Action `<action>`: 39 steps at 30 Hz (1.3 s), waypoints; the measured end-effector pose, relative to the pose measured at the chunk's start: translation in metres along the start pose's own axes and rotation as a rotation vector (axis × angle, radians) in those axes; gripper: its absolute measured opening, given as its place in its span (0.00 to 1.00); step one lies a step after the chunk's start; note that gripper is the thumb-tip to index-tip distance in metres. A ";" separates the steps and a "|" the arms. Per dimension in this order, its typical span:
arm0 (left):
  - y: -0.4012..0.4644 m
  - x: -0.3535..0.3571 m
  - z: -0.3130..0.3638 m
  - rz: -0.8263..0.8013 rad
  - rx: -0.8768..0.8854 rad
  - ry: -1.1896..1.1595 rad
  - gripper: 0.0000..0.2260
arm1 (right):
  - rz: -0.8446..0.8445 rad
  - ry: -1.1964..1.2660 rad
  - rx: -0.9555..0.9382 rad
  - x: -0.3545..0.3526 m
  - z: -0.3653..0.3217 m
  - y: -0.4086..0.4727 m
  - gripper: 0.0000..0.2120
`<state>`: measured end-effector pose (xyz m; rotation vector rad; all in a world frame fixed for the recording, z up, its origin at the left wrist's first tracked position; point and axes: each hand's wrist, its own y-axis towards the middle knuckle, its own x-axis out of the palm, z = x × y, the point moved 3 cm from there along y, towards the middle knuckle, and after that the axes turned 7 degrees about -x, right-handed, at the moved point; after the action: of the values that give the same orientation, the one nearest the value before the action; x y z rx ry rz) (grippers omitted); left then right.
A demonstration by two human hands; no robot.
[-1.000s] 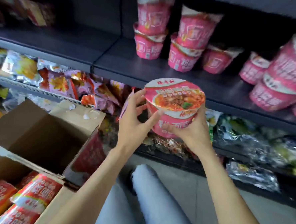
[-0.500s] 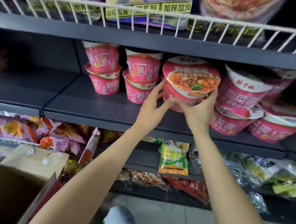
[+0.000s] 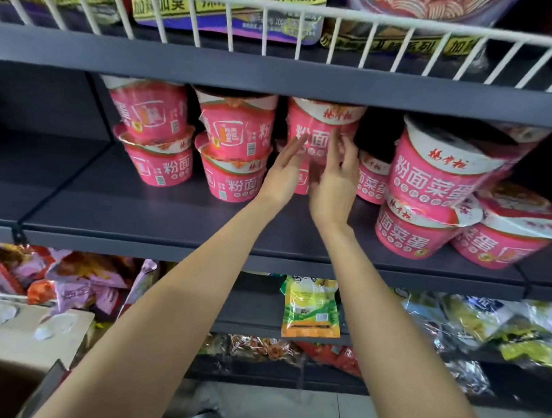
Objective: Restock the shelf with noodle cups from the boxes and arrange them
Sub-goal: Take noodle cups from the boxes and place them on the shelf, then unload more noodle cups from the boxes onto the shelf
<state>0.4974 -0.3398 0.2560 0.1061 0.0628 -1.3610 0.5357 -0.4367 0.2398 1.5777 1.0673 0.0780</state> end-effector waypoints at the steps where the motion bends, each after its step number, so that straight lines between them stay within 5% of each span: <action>1: 0.002 -0.001 0.000 0.002 -0.018 0.002 0.18 | -0.115 -0.040 -0.036 0.006 0.001 -0.003 0.31; 5: 0.005 -0.010 -0.006 -0.002 -0.069 0.085 0.20 | -0.624 -0.150 0.046 0.023 0.012 -0.008 0.28; 7: -0.008 -0.019 -0.008 0.029 -0.005 0.206 0.21 | -0.629 -0.097 0.052 0.017 0.006 -0.012 0.25; 12: -0.091 -0.083 -0.027 0.259 0.191 0.747 0.14 | -0.288 0.146 -0.143 -0.014 -0.068 -0.057 0.14; 15: -0.174 -0.153 -0.052 0.426 0.223 0.977 0.13 | -0.510 0.334 -0.225 -0.014 -0.139 -0.103 0.11; 23: -0.403 -0.366 -0.184 0.523 -0.569 1.070 0.12 | -1.322 0.613 -0.749 0.040 -0.357 -0.216 0.12; 30: -0.554 -0.424 -0.292 0.917 -1.015 0.680 0.21 | -1.477 0.706 -1.092 0.090 -0.493 -0.329 0.15; 35: -0.617 -0.406 -0.353 0.883 -1.220 0.662 0.36 | -1.567 0.590 -1.566 0.097 -0.546 -0.457 0.28; 39: -0.638 -0.400 -0.387 0.690 -1.315 0.856 0.46 | -1.668 0.381 -1.787 0.117 -0.550 -0.539 0.45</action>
<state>-0.2033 -0.0375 -0.1106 -0.3798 1.4640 -0.3106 -0.0230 0.0059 -0.0746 -1.0871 1.4821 0.1195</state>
